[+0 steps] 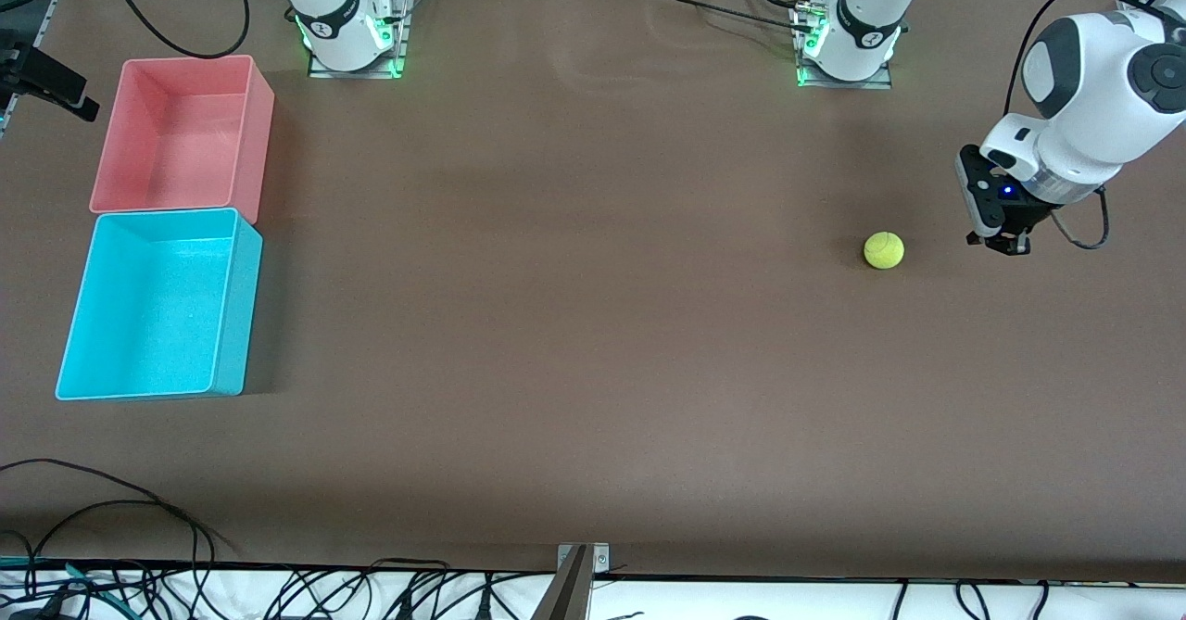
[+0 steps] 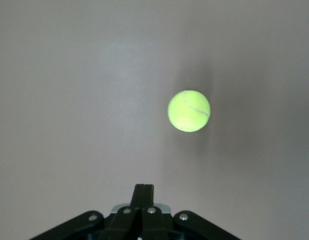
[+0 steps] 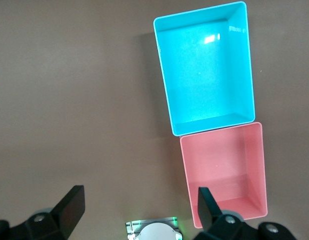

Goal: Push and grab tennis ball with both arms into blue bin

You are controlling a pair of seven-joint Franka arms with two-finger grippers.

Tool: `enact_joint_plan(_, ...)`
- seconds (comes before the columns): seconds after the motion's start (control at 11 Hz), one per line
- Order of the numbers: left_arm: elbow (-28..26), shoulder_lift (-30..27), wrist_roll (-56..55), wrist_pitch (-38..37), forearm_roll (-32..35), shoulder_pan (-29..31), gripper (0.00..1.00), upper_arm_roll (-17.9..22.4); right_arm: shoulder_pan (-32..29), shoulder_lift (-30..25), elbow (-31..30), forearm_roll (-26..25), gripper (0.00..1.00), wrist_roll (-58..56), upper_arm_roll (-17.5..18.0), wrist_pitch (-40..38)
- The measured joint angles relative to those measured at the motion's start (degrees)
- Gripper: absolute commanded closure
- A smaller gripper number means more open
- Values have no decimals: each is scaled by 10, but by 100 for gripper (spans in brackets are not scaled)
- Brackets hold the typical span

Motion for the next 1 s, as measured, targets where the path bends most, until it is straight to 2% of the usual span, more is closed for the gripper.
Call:
enact_joint_plan(0.36,-58,4,119,70,-3,31,100,0,0,5,0,0,0,0,1,0)
enact_joint_plan(0.63,-92,30,226,104,-57,49,100,1,0,5,0,1,0,0,2,0)
enact_joint_plan(1.0,-95,70,234,122,-96,78,100,2,0,5,0,1,0,0,2,0)
